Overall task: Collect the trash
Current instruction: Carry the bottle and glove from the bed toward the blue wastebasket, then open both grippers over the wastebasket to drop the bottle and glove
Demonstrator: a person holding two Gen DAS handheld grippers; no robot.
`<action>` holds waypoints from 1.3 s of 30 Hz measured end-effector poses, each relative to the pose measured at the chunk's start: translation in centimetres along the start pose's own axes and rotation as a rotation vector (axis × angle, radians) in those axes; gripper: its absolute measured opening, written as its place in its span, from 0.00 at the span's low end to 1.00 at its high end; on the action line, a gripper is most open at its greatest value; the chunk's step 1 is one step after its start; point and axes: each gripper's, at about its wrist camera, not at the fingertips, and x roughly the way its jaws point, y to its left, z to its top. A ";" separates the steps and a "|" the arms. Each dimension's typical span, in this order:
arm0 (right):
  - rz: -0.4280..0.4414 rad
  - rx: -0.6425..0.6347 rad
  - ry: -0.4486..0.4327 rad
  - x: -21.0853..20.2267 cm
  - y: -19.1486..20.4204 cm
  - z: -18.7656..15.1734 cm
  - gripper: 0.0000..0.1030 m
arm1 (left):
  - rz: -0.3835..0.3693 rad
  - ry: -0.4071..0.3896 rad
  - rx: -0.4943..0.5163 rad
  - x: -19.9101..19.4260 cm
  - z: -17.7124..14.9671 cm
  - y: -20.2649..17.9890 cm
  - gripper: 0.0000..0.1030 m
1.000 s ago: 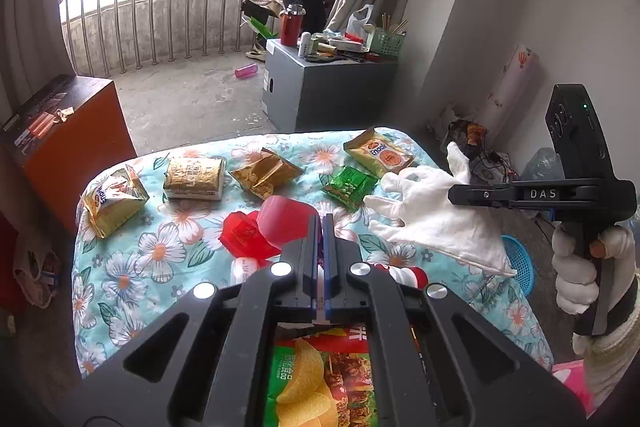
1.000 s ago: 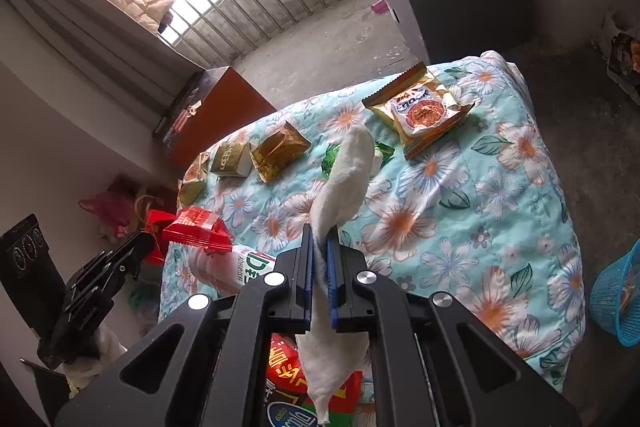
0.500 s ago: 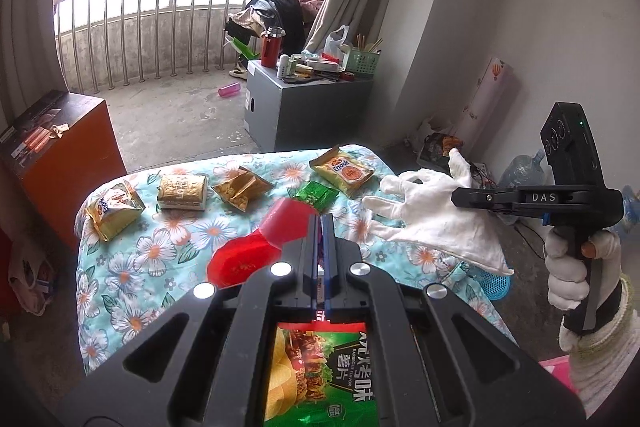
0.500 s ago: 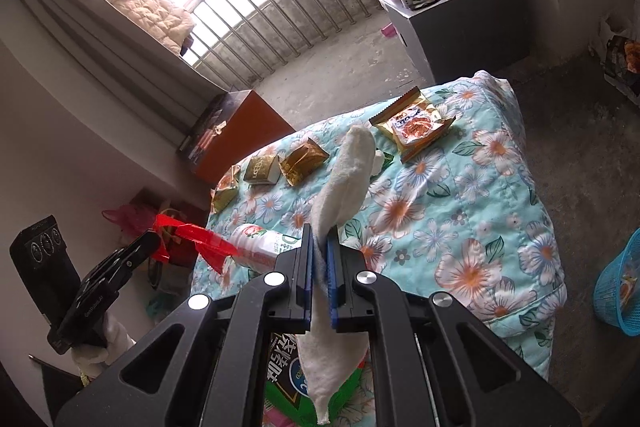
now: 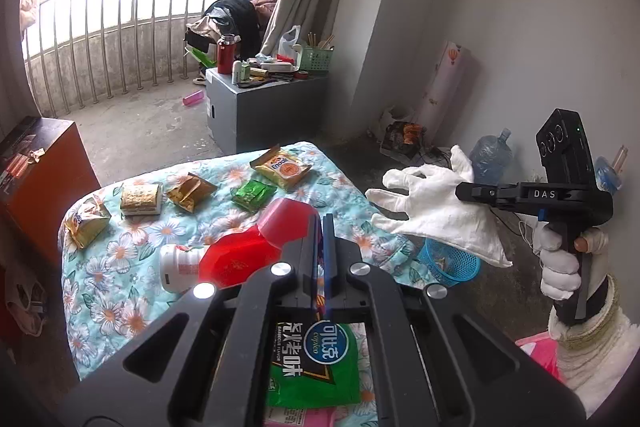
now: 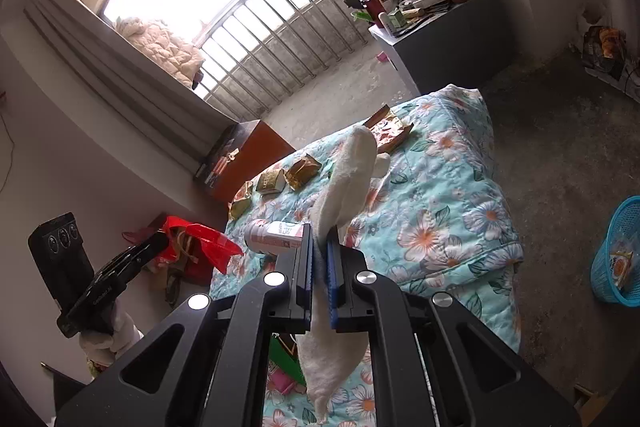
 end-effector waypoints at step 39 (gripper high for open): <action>-0.492 0.631 -0.131 -14.8 -39.5 -9.4 0.06 | -0.409 0.513 0.372 37.0 -6.1 -39.4 0.00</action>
